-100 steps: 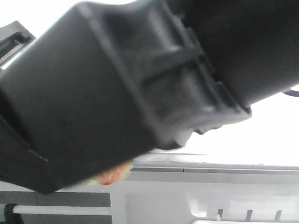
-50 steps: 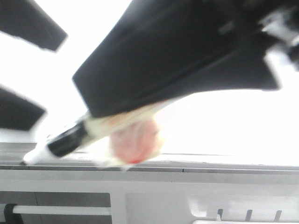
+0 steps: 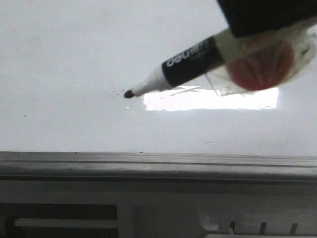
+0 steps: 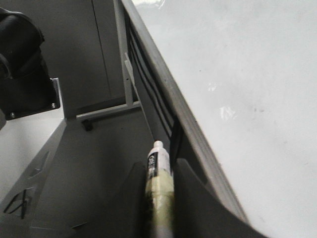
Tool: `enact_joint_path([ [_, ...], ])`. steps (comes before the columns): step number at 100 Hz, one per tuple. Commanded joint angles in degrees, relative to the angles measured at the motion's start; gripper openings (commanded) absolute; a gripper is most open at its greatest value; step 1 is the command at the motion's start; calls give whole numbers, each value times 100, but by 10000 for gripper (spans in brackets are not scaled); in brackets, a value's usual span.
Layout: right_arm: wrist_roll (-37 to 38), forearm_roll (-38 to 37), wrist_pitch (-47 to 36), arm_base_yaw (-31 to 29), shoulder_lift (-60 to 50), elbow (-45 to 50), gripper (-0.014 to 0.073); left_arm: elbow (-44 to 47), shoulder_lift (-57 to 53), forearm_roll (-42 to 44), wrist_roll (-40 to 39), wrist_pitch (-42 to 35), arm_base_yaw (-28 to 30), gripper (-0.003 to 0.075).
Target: Write number 6 on whiteboard
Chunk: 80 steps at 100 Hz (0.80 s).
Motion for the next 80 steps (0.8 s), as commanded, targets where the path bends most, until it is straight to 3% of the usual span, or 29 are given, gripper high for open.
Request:
enact_joint_path([
  [1,-28,-405,-645,-39,-164,-150,-53,81,-182,-173,-326,-306,165,77],
  [7,-28,-784,-1138,-39,-164,-150,-53,257,-267,-354,-326,-417,250,-19],
  [26,-28,-1216,-2345,-270,252,-150,-53,451,-292,-675,-326,-851,275,-19],
  [44,-28,-1230,-2400,-921,676,-150,-54,451,-292,-686,-326,-1024,275,-19],
  [80,-28,-1164,-2400,-1327,854,-150,-53,451,-292,-686,-326,-1013,275,-19],
])
